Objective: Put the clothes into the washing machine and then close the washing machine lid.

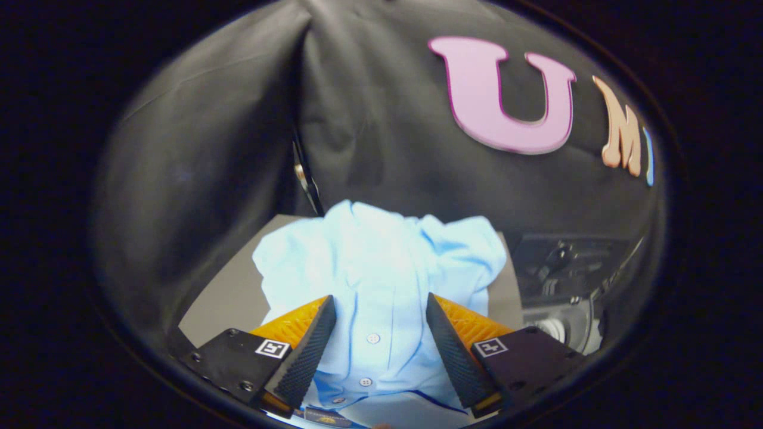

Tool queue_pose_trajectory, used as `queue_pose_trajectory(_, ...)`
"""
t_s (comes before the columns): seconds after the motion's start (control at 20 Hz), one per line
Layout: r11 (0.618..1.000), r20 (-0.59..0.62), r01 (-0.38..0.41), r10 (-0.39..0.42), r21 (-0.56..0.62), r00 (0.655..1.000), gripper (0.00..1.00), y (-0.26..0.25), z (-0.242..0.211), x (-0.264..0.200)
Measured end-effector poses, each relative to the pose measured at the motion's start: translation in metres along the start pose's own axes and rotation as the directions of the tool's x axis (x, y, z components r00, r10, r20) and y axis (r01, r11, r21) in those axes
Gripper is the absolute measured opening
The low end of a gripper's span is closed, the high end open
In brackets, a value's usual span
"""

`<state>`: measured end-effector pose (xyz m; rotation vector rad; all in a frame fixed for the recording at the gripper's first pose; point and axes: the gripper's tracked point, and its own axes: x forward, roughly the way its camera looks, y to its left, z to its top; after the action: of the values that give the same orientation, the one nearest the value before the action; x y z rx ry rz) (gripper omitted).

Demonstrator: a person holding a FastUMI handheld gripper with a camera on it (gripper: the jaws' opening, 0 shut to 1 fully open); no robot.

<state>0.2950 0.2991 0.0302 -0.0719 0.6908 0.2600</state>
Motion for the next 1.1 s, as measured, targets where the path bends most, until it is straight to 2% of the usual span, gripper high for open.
queue_pose_trajectory(0.15,0.996,0.012,0.013,-0.012,-0.086,1.000,0.93,0.002,0.002,-0.006)
queue_pose_trajectory(0.2,0.994,0.019,-0.020,0.022,-0.110,1.000,0.77,0.007,0.003,-0.004)
queue_pose_trajectory(0.35,0.993,0.029,-0.044,0.048,-0.114,0.998,0.28,0.008,0.007,0.002)
queue_pose_trajectory(0.4,0.996,0.050,-0.050,0.054,-0.078,0.997,0.28,0.009,0.008,0.003)
queue_pose_trajectory(0.5,0.997,0.046,-0.074,0.075,-0.011,0.996,0.01,0.011,0.006,0.000)
queue_pose_trajectory(0.7,0.988,0.064,-0.153,0.151,0.020,0.986,0.00,0.008,0.011,-0.027)
queue_pose_trajectory(0.85,0.985,0.064,-0.174,0.172,0.022,0.983,0.00,-0.009,0.002,-0.050)
queue_pose_trajectory(0.95,0.984,0.084,-0.171,0.168,0.038,0.982,0.01,-0.029,0.000,-0.063)
queue_pose_trajectory(1.1,0.994,0.137,-0.113,0.112,0.005,0.984,0.00,-0.067,0.003,-0.079)
